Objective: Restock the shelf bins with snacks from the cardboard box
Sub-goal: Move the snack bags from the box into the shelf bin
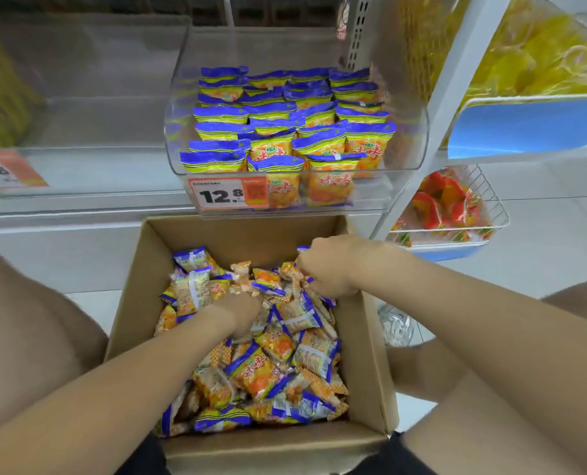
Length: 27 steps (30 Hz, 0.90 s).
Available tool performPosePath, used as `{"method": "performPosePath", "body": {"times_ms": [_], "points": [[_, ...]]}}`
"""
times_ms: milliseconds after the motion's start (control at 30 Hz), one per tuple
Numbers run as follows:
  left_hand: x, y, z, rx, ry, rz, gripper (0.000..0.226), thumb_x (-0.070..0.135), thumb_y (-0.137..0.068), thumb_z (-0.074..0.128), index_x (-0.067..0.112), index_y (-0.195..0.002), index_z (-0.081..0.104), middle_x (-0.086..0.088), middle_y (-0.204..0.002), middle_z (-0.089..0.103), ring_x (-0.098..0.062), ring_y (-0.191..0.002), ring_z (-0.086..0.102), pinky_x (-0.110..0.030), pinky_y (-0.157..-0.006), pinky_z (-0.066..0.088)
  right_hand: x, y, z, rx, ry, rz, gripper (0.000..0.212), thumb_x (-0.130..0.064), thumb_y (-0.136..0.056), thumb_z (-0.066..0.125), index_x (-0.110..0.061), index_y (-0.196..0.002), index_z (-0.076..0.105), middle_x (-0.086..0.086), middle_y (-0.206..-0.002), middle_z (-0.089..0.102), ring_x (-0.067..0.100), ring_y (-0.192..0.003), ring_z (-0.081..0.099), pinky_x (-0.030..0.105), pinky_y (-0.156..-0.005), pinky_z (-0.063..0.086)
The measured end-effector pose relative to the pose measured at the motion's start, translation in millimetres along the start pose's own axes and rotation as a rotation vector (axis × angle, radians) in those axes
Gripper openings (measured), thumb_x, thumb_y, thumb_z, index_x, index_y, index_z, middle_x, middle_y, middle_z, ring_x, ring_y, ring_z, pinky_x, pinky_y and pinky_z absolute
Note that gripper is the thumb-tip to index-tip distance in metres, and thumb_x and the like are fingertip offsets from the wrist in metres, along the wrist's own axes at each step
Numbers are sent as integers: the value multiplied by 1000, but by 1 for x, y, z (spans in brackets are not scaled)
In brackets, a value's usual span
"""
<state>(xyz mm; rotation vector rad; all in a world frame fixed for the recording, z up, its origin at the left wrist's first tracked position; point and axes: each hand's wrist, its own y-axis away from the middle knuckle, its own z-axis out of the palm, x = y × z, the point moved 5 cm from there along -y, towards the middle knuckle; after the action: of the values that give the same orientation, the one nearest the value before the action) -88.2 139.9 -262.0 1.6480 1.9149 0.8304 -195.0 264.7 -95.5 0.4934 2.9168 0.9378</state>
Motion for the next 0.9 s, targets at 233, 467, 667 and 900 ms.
{"method": "performPosePath", "body": {"times_ms": [233, 467, 667, 900], "points": [[3, -4, -19, 60, 286, 47, 41, 10, -95, 66, 25, -132, 58, -6, -131, 63, -23, -105, 64, -41, -87, 57, 5, -11, -3, -9, 18, -32, 22, -22, -104, 54, -17, -124, 60, 8, -104, 64, 29, -81, 67, 38, -58, 53], [6, 44, -91, 293, 1256, -86, 19, 28, -91, 78, 11, -98, 80, -5, -97, 76, -21, -77, 74, -33, -70, 64, 21, 11, -40, 72, -230, -2, 46, -38, -101, 68, -20, -139, 50, 9, -123, 60, 31, -108, 61, 43, -85, 54], [28, 125, -145, 222, 1778, 27, 37, 35, -103, 64, 4, -122, 66, -19, -92, 79, -31, -74, 77, -32, -65, 63, 27, 53, -79, 292, -581, -72, 51, -50, -79, 88, -23, -115, 63, -6, -92, 72, 11, -84, 67, 37, -79, 58], [12, 188, -209, 548, 1401, 192, 20, 29, -99, 70, 18, -115, 70, -8, -105, 78, -24, -92, 77, -42, -80, 63, 51, 79, -102, 377, -1132, -55, 24, -27, -102, 66, -23, -124, 57, 6, -85, 76, 23, -84, 76, 50, -90, 62]]}}
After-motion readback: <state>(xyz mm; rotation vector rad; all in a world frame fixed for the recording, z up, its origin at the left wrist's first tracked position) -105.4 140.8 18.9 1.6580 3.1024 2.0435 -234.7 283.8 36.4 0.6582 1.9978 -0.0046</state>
